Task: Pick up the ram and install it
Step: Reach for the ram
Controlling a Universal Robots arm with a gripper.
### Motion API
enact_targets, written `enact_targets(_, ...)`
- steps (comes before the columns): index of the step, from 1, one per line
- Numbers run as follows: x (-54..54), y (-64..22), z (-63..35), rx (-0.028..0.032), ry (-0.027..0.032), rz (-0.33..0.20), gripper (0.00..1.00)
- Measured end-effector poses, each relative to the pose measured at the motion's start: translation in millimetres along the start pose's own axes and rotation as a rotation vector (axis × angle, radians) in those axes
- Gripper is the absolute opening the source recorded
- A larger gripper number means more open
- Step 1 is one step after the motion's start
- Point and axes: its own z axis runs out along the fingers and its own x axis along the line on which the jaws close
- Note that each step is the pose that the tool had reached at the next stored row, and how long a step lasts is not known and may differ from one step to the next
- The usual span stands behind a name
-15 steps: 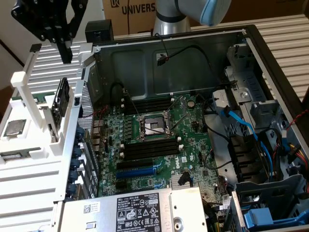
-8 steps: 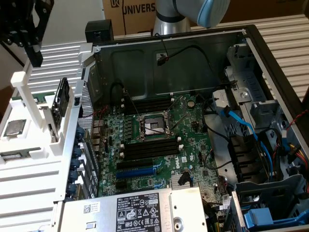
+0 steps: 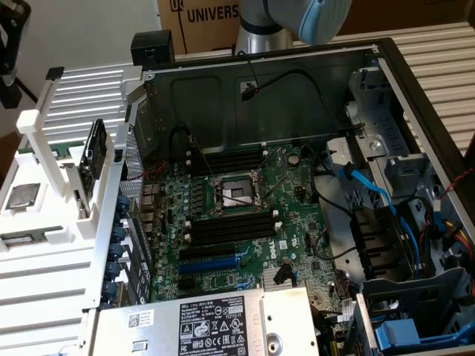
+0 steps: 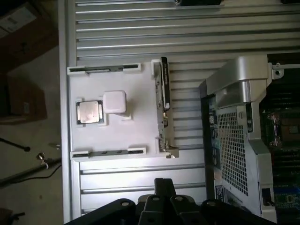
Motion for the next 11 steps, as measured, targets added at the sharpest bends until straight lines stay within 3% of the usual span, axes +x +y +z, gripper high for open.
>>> enact_targets(1,14.7,3.7,2.3,0.0000,-0.0001,0.000,0.10)
enact_targets(11,30.7,23.7,14.5,0.0002,0.0015,0.000,0.10)
